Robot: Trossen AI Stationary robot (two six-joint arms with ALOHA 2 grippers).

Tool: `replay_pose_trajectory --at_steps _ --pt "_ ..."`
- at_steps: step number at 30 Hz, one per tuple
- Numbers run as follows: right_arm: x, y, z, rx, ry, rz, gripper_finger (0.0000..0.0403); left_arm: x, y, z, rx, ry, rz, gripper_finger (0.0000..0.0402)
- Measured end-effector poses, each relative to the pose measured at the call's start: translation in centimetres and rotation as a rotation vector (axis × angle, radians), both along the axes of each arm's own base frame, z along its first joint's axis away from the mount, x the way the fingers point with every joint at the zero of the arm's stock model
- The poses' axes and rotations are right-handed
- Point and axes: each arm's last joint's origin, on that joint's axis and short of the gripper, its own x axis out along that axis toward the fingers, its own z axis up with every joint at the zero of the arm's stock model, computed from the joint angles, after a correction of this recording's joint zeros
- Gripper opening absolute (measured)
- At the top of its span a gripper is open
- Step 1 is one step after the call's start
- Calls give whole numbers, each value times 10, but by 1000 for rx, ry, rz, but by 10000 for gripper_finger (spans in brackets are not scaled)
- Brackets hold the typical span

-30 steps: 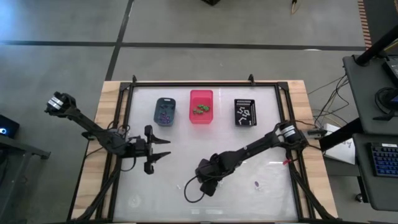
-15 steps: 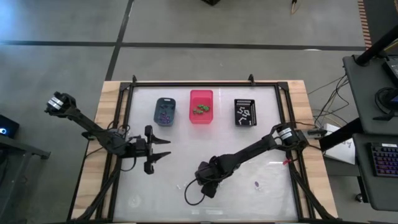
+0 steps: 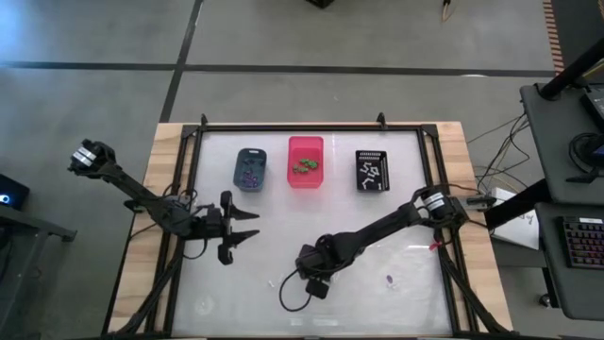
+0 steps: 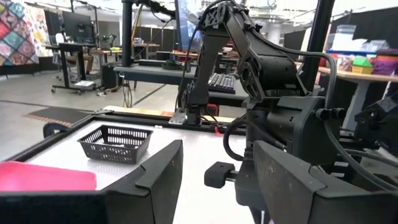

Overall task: Sort Halloween decoration
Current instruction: Put the purple witch hat toy into the blue bin, then put the white bone toy into the black bin

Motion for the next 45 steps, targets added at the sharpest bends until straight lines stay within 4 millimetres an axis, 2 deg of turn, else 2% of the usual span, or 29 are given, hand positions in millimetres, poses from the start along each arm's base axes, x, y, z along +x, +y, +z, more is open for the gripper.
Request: replay_pose_trajectory --at_steps 5,9,13,18,23,28,31,34,45 --pt "0 -12 22 -26 -66 88 9 0 0 0 -77 -7 -4 181" --pt "5 -34 42 -118 -171 152 9 0 0 0 -141 -13 -9 181" --pt "22 -73 65 -239 -363 185 9 0 0 4 -200 -50 -16 181" --pt "56 -137 84 -390 -696 176 9 -1 0 11 -238 -115 -20 181" --pt "81 -202 75 -498 -921 30 9 -5 3 24 -243 -221 -18 181" --pt "93 -244 50 -520 -1032 -103 9 -11 7 33 -206 -271 -7 181" --pt "94 -258 36 -506 -1032 -159 13 -14 9 35 -198 -282 -4 181" --pt "95 -264 28 -487 -1022 -191 30 -14 9 35 -179 -275 -1 181" --pt "94 -266 32 -475 -1034 -204 117 -14 8 34 -140 -264 6 181"
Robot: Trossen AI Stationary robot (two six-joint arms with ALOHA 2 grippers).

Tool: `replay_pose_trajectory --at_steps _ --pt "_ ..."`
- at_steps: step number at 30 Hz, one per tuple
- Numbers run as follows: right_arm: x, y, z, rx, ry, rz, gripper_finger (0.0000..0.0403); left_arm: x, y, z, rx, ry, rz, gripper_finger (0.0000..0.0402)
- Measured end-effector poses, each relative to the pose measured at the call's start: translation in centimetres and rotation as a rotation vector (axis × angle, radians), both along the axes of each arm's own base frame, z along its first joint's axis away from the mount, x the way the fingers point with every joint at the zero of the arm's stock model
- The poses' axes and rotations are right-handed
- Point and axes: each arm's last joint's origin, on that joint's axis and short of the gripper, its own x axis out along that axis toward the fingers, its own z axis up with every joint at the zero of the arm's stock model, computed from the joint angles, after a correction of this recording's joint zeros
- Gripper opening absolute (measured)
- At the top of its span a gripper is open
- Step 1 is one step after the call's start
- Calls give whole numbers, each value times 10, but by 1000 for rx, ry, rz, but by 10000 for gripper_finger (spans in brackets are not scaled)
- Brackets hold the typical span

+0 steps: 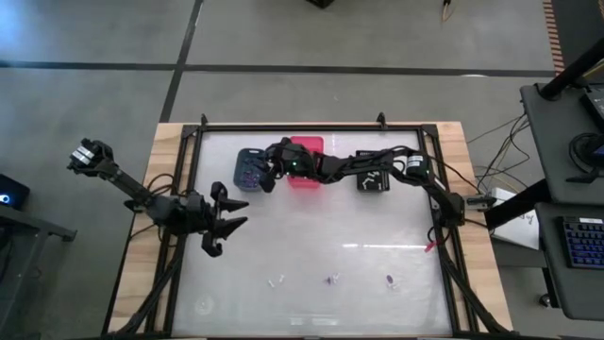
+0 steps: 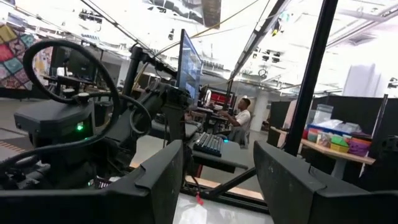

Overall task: Sort Halloween decoration
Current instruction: Put the white bone toy into the black bin

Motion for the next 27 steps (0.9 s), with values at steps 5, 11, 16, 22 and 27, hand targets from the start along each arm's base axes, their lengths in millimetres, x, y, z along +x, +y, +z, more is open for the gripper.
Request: replay_pose_trajectory --at_steps 5,11,16,22,27 --pt "-6 5 18 37 34 111 131 2 -1 -5 12 37 -4 181" --pt "-41 24 62 115 269 290 125 6 -4 -22 -30 190 -44 181" --pt "-85 58 93 169 522 358 112 10 -9 -44 -30 364 -135 181" --pt "-125 97 136 124 582 210 99 18 -19 -68 44 518 -266 181" --pt "-157 122 176 6 486 74 88 24 -26 -88 104 623 -333 181"
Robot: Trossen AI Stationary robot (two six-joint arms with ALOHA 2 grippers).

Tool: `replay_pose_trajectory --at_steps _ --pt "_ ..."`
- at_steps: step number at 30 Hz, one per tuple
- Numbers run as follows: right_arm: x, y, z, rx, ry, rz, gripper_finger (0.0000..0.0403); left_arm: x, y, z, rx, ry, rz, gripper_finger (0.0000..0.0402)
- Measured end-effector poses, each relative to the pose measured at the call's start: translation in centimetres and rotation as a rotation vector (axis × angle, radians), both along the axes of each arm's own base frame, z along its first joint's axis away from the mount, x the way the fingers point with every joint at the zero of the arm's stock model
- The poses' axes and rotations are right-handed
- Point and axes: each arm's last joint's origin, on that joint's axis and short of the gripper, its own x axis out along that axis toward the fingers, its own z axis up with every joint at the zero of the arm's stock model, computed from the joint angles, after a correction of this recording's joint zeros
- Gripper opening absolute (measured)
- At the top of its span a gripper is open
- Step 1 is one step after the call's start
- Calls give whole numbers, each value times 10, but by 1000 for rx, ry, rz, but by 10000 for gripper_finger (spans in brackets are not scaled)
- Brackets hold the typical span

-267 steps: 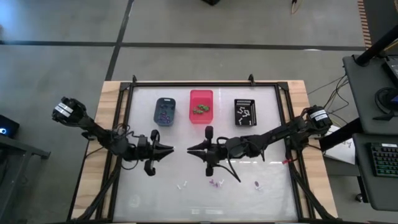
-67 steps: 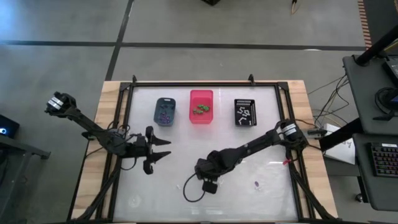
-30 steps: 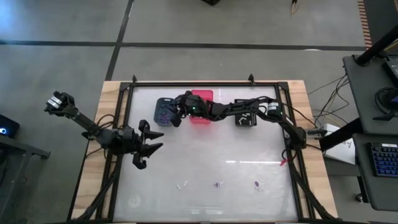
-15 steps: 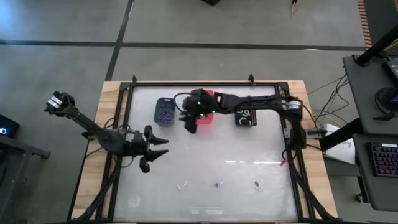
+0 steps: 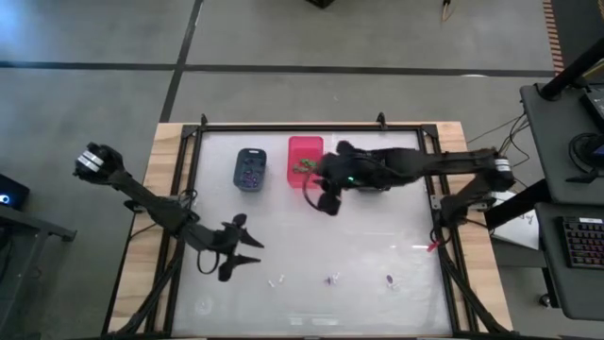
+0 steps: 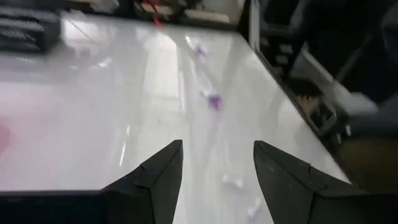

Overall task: Sort Halloween decoration
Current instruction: Put the white bone toy into the black bin

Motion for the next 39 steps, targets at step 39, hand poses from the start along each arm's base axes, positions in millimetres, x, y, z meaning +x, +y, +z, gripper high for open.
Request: replay_pose_trajectory --at_steps 39 --pt "-63 140 -32 153 256 202 79 57 -48 -69 204 348 -264 139"
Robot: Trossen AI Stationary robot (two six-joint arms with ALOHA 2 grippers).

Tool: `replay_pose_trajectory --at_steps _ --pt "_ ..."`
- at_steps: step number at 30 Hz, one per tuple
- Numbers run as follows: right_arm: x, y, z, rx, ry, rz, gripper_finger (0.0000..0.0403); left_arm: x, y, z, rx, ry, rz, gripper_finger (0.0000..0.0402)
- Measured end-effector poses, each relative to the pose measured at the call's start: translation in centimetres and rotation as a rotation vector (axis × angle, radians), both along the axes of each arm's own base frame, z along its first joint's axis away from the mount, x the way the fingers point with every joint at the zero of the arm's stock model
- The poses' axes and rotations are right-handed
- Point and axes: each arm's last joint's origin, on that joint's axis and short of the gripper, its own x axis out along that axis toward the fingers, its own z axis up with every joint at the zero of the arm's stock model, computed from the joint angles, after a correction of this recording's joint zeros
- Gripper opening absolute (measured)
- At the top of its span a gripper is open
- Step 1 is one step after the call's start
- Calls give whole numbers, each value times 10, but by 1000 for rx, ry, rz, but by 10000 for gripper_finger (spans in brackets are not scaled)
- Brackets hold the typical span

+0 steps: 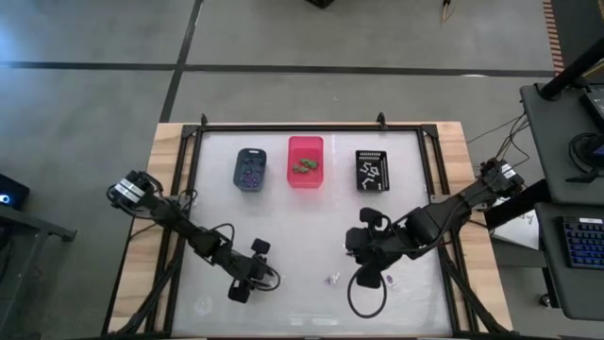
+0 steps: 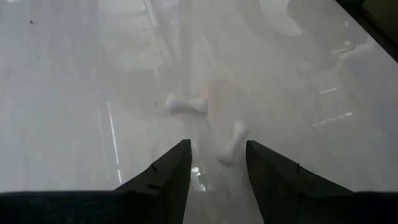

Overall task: Sort Halloween decoration
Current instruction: Put the white bone toy into the black bin

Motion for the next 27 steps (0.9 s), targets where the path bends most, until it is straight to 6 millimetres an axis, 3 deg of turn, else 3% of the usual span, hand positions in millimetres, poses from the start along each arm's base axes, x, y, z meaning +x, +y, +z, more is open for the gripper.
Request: replay_pose_trajectory --at_steps 6,14,18,23,27 --pt "0 0 0 -14 -9 -10 72 0 -1 -4 15 4 1 117" --pt "0 -1 0 -20 -13 -15 80 0 -1 -6 20 14 1 19" --pt "1 -2 -1 -54 -29 -36 84 -1 -1 -4 17 16 -3 8" --pt "3 -3 -12 -152 -73 -53 80 -6 1 9 13 3 -41 3" --pt "12 1 -33 -231 -185 -9 75 -10 6 39 35 -130 -13 1"
